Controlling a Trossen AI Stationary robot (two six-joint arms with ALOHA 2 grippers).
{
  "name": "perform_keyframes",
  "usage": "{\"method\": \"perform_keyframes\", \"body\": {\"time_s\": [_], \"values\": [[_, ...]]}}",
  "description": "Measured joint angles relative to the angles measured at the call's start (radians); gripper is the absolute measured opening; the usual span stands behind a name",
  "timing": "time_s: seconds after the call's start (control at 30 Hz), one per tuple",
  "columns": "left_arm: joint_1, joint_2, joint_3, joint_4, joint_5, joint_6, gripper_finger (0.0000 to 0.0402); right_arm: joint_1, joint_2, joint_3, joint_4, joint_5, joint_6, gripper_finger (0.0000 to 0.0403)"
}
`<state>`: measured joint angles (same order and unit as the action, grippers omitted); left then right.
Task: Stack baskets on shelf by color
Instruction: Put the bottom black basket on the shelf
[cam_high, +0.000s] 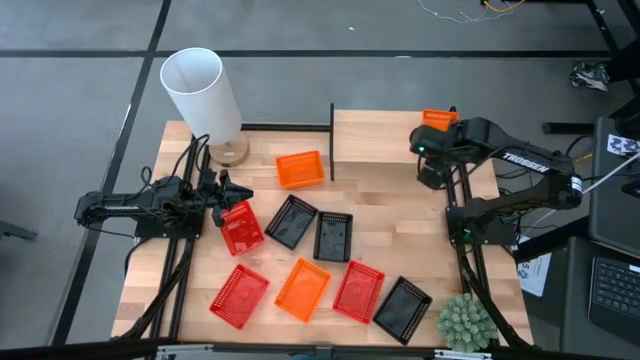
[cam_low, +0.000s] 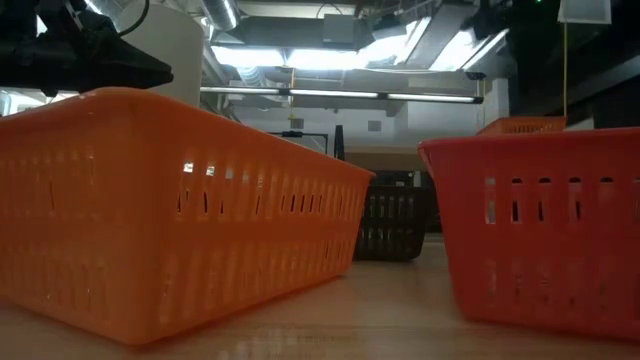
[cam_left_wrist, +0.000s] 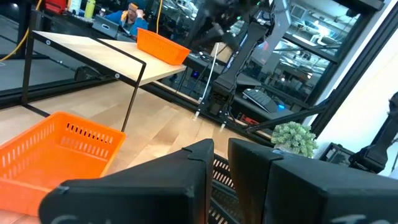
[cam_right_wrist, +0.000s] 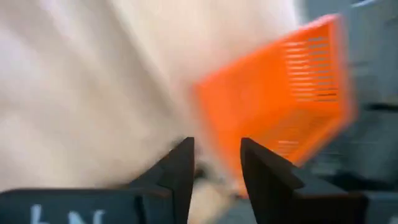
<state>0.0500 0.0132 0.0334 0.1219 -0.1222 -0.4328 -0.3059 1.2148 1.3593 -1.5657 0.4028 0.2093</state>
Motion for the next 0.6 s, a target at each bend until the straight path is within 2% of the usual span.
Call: {"method": "perform_keyframes", "body": {"time_s": [0.13, 0.23, 0.47, 0.6], "values": [[0.000, 0.000, 0.000, 0.000, 0.000, 0.000, 0.0041, 0.048, -0.014, 0.014, 0.045, -0.359, 0.183, 0.0129], [0.000, 0.000, 0.000, -0.001, 0.000, 0.000, 0.0041, 0.120, -0.017, -0.004, 0.080, -0.506, 0.264, 0.0129], [0.000, 0.000, 0.000, -0.001, 0.000, 0.000, 0.0041, 0.361, -0.017, -0.095, 0.157, -0.528, 0.405, 0.0129], [0.000, 0.000, 0.000, -0.001, 0.000, 0.000, 0.0041, 0.521, -0.017, -0.194, 0.331, -0.542, 0.517, 0.0129]]}}
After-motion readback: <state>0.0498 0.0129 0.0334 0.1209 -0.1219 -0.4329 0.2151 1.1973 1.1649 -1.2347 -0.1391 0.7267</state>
